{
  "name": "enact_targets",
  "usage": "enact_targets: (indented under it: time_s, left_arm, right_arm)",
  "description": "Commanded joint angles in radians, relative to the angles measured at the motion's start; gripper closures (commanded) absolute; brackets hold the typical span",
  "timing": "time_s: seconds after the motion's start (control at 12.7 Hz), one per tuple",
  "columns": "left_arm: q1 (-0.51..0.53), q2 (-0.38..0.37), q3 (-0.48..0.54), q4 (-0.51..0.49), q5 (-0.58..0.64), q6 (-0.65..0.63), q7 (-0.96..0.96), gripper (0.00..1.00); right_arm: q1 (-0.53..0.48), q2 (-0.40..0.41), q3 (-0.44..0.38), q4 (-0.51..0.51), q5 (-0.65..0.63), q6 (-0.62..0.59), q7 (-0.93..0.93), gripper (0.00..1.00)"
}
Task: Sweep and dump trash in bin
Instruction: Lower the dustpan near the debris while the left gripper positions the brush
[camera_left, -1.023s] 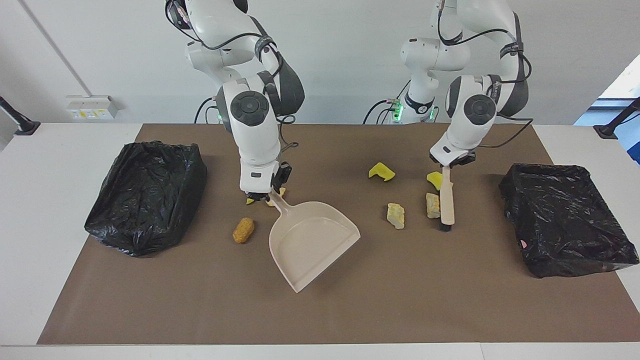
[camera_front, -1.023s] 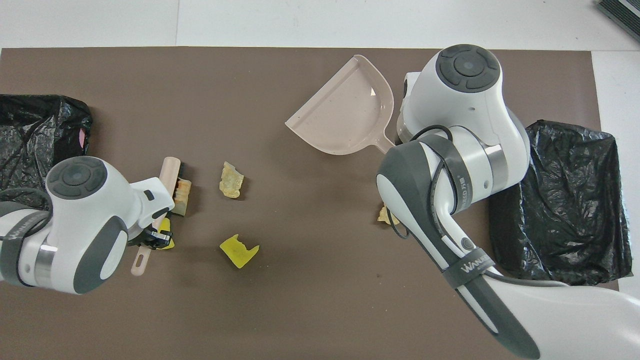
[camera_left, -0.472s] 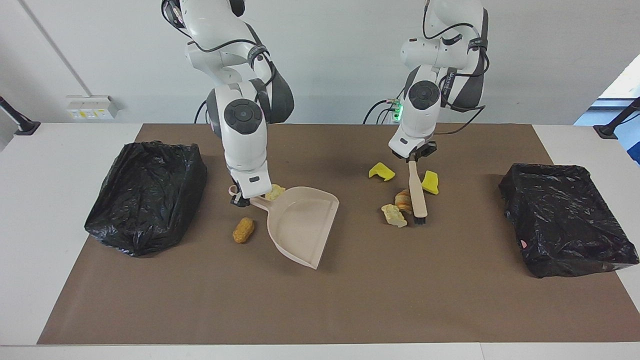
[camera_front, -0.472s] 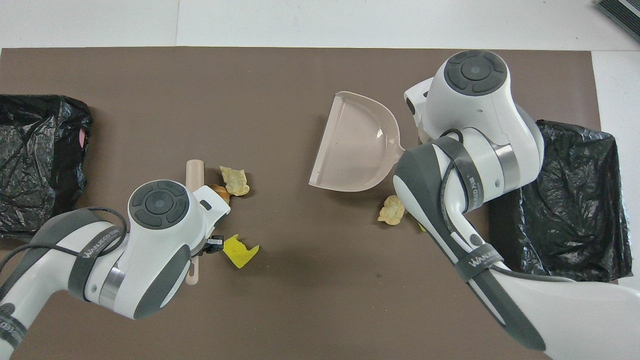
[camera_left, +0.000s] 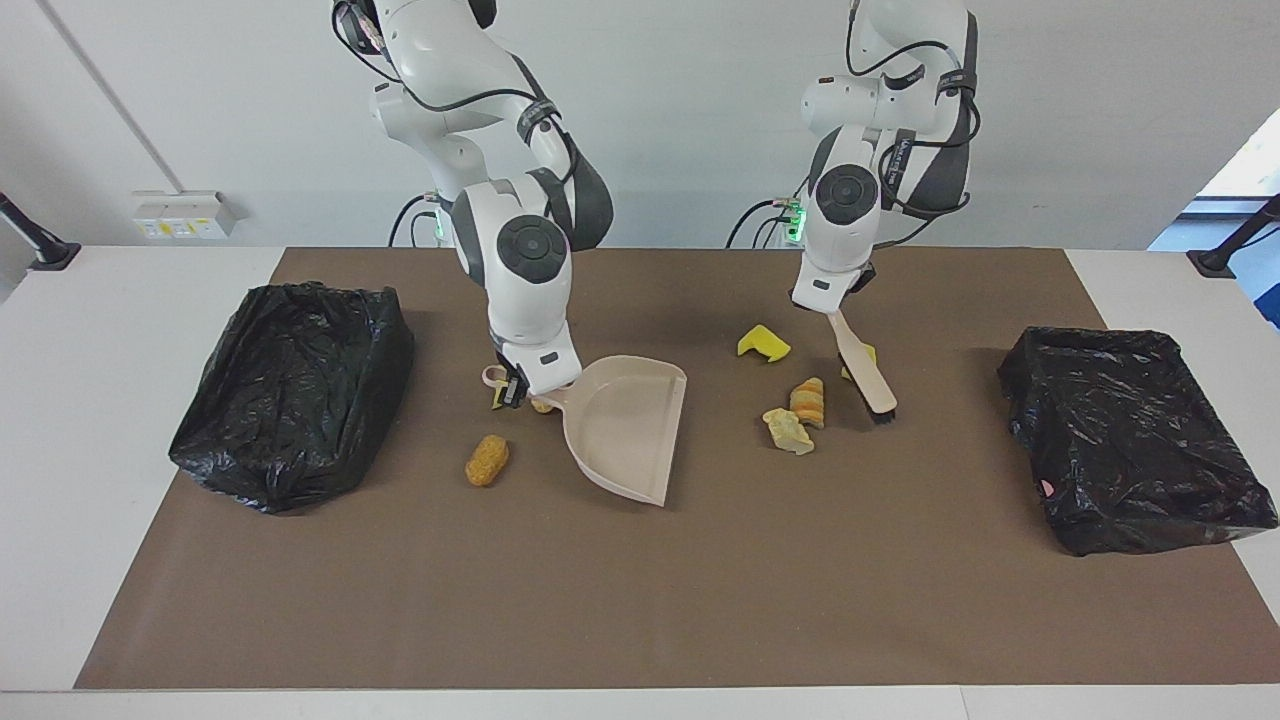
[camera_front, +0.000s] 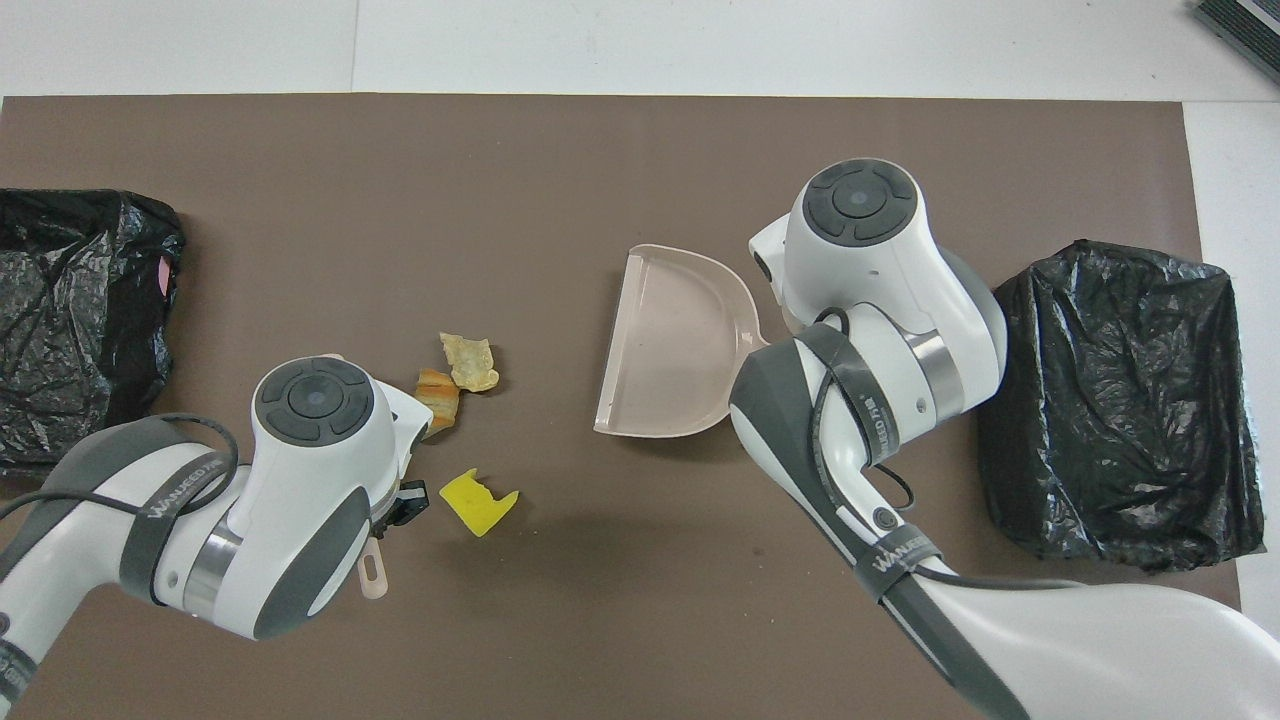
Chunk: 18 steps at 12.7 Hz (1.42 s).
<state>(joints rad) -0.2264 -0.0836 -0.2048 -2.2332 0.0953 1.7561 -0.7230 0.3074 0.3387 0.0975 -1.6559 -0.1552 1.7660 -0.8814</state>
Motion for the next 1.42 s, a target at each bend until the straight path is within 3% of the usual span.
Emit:
enact_targets:
  time_s: [0.0, 0.39, 0.63, 1.1, 1.34]
  left_arm:
    - [0.021, -0.025, 0.008, -0.003, -0.014, -0.062, -0.061, 1.00]
    - [0.073, -0.094, 0.007, -0.108, -0.014, -0.058, -0.029, 1.00]
    - [0.070, -0.088, 0.004, -0.127, -0.015, 0.007, 0.094, 1.00]
    - [0.055, -0.050, -0.005, -0.125, -0.065, 0.164, 0.237, 1.00]
    - [-0.006, -0.032, -0.013, -0.118, -0.075, 0.198, 0.263, 1.00]
  right_arm:
    - [0.015, -0.116, 0.008, -0.180, -0.015, 0.056, -0.011, 1.00]
    - [0.044, -0.188, 0.008, -0.324, 0.008, 0.113, -0.004, 1.00]
    - [0.050, -0.222, 0.008, -0.426, 0.005, 0.304, 0.048, 1.00]
    - [0.052, -0.228, 0.008, -0.418, -0.033, 0.209, 0.039, 1.00]
    - [0.053, -0.230, 0.010, -0.417, -0.058, 0.198, 0.041, 1.00]
